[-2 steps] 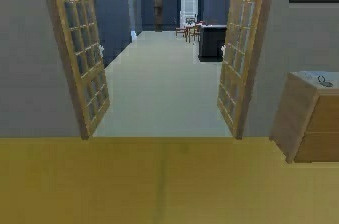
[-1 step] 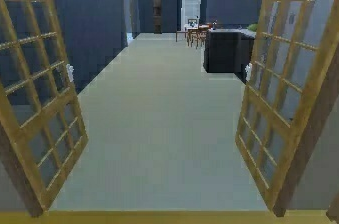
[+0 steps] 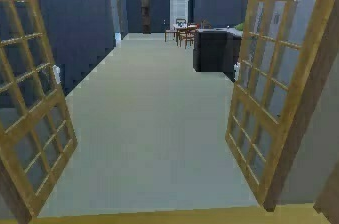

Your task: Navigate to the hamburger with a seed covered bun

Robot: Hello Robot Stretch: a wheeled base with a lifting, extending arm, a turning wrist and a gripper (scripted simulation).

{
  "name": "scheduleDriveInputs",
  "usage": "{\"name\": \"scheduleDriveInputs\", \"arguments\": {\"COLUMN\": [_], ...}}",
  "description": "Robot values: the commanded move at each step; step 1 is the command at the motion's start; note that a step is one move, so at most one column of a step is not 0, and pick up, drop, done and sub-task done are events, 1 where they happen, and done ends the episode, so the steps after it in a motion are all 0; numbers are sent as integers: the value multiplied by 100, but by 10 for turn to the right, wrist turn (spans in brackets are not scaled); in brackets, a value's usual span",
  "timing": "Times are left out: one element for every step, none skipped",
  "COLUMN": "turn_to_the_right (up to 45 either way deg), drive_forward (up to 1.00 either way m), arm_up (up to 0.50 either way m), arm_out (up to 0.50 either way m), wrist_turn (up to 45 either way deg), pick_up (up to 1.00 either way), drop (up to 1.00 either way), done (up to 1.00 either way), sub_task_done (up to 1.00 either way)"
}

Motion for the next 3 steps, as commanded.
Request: {"name": "scheduleDriveInputs", "arguments": {"turn_to_the_right": [0,0,30], "drive_forward": [100,100,0], "arm_up": [0,0,0], "arm_out": [0,0,0], "wrist_turn": [0,0,0], "pick_up": [0,0,0], "drop": [0,0,0], "done": [0,0,0], "sub_task_done": [0,0,0]}}
